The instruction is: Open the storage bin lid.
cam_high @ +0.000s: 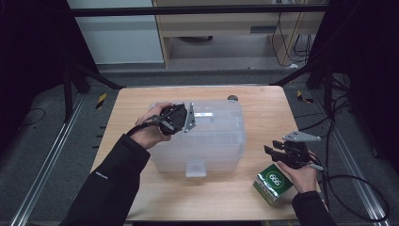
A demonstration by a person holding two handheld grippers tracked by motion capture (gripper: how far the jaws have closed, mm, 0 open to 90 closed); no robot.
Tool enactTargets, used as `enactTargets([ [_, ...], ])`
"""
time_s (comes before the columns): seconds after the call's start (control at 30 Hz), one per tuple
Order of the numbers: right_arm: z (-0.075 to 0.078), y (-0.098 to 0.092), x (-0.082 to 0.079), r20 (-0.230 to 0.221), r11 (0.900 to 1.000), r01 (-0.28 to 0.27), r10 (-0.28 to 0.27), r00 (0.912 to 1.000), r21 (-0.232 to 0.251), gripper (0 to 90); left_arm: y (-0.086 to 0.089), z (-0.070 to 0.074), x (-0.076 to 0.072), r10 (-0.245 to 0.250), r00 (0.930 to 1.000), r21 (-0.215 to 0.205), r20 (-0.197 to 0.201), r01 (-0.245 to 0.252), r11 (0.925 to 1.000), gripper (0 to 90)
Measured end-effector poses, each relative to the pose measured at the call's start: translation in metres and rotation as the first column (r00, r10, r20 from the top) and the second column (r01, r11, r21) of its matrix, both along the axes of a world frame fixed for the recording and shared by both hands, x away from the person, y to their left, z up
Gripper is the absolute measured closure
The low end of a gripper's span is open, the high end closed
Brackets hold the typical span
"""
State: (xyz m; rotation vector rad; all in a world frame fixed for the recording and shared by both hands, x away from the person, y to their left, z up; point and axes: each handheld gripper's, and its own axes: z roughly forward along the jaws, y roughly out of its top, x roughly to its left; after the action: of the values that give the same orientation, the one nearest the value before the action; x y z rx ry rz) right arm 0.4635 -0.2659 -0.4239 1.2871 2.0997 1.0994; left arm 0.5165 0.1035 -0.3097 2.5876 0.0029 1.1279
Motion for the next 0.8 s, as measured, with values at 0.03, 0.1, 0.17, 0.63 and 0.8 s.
enactTargets([
  [0.03, 0.001, 0.0, 0.0, 0.002, 1.0, -0.007, 0.007, 1.0, -0.004, 60.2, 0.0, 0.001, 0.0, 0.001, 1.0, 0.0, -0.003, -0.001, 1.0, 71.5],
  [0.1, 0.002, 0.001, -0.001, 0.001, 1.0, -0.014, 0.014, 0.9999, 0.001, 62.3, 0.0, 0.001, 0.0, -0.002, 1.0, -0.004, 0.001, 0.002, 1.0, 71.5],
  [0.17, 0.004, 0.003, -0.002, 0.002, 1.0, -0.025, 0.025, 0.9997, 0.004, 64.4, 0.0, 0.001, -0.001, -0.003, 1.0, -0.002, 0.003, 0.003, 1.0, 71.6],
  [0.63, 0.018, 0.019, -0.009, 0.023, 0.994, -0.106, 0.105, 0.9942, 0.037, 75.8, 0.002, 0.003, 0.001, 0.006, 0.9999, -0.029, -0.013, -0.006, 0.9996, 71.1],
  [0.8, 0.021, 0.025, -0.011, 0.025, 0.989, -0.135, 0.134, 0.9907, 0.055, 81.0, 0.002, 0.006, 0.004, 0.02, 0.9998, -0.044, -0.005, -0.021, 0.9988, 70.7],
])
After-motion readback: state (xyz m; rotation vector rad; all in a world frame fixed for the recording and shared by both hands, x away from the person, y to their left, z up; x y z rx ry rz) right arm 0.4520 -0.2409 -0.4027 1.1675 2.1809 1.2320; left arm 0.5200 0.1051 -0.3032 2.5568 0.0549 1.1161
